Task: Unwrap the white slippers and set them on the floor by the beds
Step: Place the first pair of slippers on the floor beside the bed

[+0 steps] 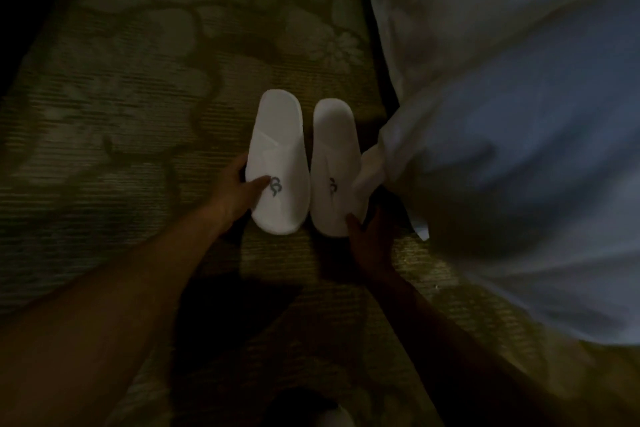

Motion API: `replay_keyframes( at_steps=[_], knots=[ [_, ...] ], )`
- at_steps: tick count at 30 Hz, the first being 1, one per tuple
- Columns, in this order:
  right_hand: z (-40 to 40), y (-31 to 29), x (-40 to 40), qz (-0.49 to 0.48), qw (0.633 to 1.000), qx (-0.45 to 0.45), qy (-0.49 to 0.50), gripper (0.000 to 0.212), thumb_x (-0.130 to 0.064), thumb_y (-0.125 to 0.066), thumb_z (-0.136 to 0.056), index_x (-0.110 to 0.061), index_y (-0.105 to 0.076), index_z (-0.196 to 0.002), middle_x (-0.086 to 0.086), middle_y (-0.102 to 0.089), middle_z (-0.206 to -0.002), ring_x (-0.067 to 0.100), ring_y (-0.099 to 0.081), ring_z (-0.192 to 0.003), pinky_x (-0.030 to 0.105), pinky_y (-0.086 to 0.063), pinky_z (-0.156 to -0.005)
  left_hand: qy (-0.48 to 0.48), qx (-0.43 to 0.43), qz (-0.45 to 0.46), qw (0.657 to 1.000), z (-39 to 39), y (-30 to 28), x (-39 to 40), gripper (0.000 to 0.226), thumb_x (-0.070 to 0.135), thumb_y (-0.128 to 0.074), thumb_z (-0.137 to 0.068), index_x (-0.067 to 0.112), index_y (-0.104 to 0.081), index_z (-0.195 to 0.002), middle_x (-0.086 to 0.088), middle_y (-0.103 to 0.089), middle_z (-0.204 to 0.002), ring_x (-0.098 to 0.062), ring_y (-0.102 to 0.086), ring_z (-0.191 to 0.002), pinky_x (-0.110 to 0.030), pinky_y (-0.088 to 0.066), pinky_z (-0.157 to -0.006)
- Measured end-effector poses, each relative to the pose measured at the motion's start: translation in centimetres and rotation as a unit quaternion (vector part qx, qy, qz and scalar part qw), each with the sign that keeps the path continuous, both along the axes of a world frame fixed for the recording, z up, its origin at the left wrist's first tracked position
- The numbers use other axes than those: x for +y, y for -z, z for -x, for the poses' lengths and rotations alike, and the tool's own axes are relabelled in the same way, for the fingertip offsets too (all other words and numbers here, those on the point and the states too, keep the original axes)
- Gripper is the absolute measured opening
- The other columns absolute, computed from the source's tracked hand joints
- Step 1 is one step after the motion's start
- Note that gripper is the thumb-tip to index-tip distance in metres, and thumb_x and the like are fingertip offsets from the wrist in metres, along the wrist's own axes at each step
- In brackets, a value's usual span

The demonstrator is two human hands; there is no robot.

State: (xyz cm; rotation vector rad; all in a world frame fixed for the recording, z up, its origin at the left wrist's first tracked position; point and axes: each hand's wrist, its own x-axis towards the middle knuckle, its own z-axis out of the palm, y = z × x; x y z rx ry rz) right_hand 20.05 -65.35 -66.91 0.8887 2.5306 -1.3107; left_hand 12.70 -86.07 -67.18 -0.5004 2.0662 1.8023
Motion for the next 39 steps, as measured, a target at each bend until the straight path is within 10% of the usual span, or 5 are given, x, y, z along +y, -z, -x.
replay_keyframes(
  at_steps=[22,39],
  knots=[
    [0.1,-0.4,2.1,-0.010,0.996,0.000,-0.084,0.061,-0.025,-0.050,-0.100,-0.015,-0.023,-0.154,0.009,-0.031,-0.158,0.028,-0.031,-0.144,0.042,-0.027,-0.117,0.172,-0.008,0.346,0.922,-1.1,-1.1,0.3,0.052,0.043,-0.050,-0.097,0.021,-0.042,-0.143,-0.013,-0.059,-0.131,-0.031,-0.056,-0.118,-0.047,-0.047,-0.099],
    [-0.7,0.3,3.6,-0.038,0.997,0.033,-0.053,0.057,-0.024,-0.049,-0.100,-0.015,-0.027,-0.152,0.009,-0.034,-0.156,0.028,-0.033,-0.142,0.038,-0.026,-0.115,0.170,0.015,0.310,0.935,-1.2,-0.3,1.7,0.054,0.041,-0.054,-0.095,0.023,-0.040,-0.144,-0.012,-0.057,-0.136,-0.031,-0.056,-0.120,-0.041,-0.047,-0.094]
  ],
)
